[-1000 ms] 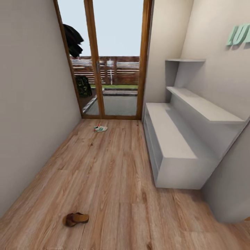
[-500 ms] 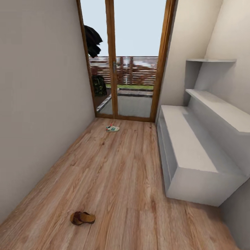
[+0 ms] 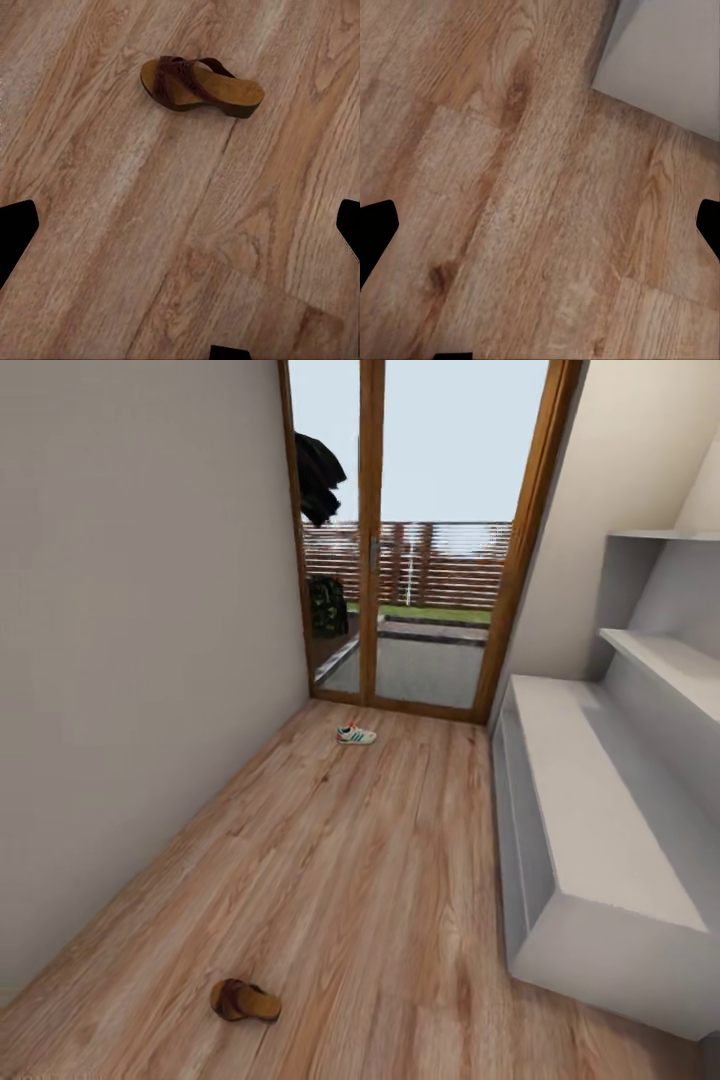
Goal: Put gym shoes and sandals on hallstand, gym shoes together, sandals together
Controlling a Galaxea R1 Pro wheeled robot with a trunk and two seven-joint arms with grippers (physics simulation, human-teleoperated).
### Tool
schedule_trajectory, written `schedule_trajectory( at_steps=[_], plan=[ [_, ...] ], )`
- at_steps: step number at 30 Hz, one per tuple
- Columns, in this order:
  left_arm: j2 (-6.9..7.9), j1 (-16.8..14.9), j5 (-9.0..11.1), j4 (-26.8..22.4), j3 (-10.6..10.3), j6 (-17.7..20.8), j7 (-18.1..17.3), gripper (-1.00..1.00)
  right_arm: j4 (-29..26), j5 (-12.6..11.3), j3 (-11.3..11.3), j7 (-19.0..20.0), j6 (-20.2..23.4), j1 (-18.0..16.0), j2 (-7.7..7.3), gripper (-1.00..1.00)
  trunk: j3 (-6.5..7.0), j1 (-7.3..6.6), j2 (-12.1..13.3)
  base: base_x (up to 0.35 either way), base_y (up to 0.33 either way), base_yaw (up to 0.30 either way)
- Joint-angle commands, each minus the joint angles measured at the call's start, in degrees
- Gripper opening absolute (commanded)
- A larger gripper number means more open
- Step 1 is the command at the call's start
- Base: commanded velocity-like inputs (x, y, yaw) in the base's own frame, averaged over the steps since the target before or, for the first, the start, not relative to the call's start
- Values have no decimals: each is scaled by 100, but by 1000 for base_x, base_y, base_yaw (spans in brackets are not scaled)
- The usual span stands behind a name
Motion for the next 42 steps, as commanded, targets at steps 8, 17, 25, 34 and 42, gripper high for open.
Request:
schedule_trajectory(
  at_steps=[8,17,25,34,42],
  plan=[
    [-1,-5,35,6,-1,-18,-8,100,3,29,9,-33,-12,-2,2,100,-8,2,-2,99,-220,273],
    [-1,-5,35,9,-1,-18,-8,100,3,29,12,-33,-12,-2,2,100,-37,2,-2,4,-195,272],
    [-1,-5,35,19,-1,-18,-8,100,3,29,15,-33,-12,-2,2,100,-73,2,-2,0,-49,266],
    [-1,-5,35,16,-1,-18,-8,100,2,29,16,-33,-12,-2,2,100,-116,2,-2,0,-3,264],
    [-1,-5,35,15,-1,-18,-8,100,3,31,13,-33,-12,-2,57,100,-154,2,-2,0,0,263]
  ],
)
